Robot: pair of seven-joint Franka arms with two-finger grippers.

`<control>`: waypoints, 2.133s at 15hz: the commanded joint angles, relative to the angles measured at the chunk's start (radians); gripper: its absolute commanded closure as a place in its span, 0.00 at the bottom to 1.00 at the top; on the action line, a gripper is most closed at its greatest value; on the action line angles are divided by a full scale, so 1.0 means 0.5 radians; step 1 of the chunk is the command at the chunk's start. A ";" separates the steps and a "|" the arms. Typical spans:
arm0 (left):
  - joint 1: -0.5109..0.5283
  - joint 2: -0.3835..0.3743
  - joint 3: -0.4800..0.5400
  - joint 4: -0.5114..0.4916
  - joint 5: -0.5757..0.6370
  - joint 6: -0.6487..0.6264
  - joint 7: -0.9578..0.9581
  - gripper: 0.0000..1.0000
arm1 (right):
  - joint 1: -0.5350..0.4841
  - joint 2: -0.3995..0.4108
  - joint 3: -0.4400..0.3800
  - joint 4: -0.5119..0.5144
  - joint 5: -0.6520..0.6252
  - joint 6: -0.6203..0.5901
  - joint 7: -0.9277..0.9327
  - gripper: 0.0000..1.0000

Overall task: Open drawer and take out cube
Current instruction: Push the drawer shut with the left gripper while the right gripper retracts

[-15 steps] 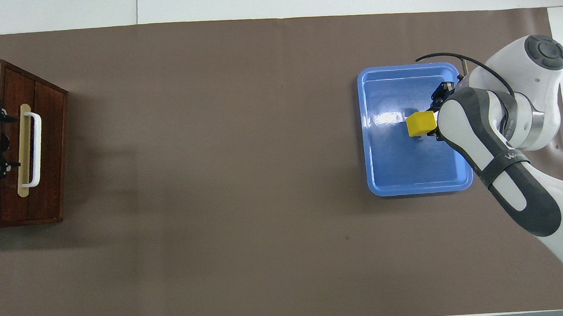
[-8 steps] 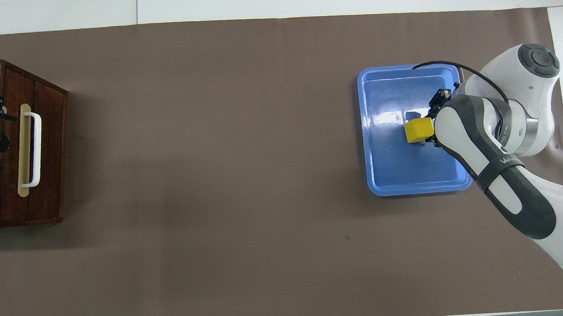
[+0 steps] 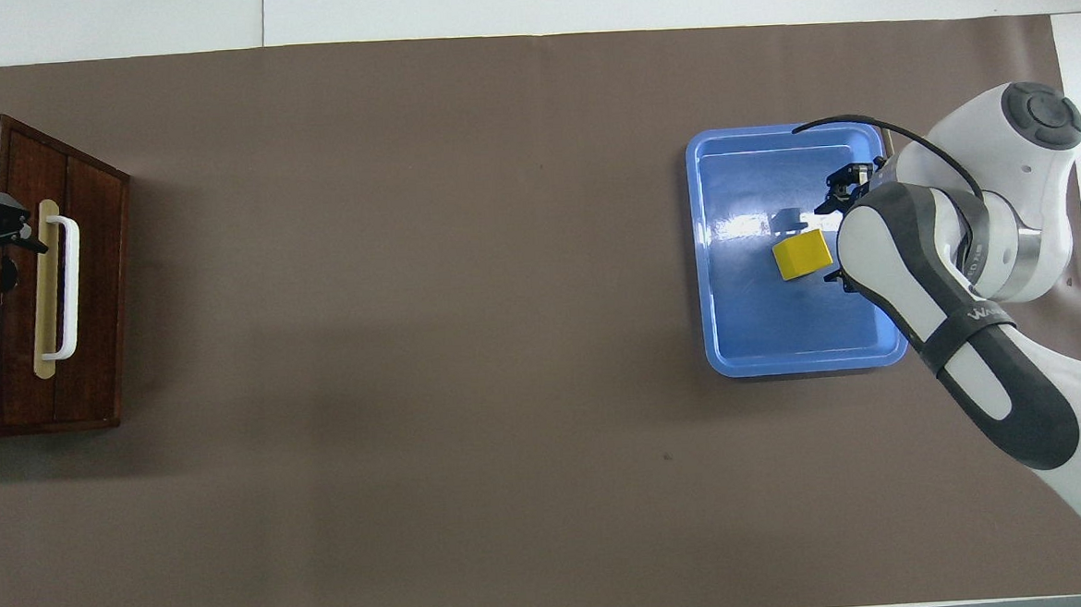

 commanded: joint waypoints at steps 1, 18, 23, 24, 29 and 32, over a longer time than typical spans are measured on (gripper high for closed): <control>-0.016 0.015 0.003 0.060 -0.072 -0.156 0.305 0.00 | -0.065 -0.173 0.015 0.050 -0.010 -0.135 -0.083 0.00; -0.368 -0.154 0.159 -0.038 -0.066 -0.390 1.392 0.00 | -0.178 -0.802 -0.007 0.243 -0.116 -0.945 -1.897 0.00; -0.449 -0.099 0.245 0.060 -0.072 -0.458 1.398 0.00 | -0.151 -0.821 0.015 0.228 -0.411 -0.949 -2.733 0.00; -0.449 -0.099 0.245 0.051 -0.069 -0.452 1.401 0.00 | -0.151 -0.830 0.018 0.228 -0.411 -0.970 -2.749 0.00; -0.449 -0.108 0.242 -0.038 -0.072 -0.402 1.395 0.00 | -0.154 -0.839 0.021 0.210 -0.405 -0.936 -3.120 0.00; -0.449 -0.105 0.230 -0.023 -0.072 -0.424 1.395 0.00 | -0.151 -0.839 0.021 0.213 -0.405 -0.936 -3.123 0.00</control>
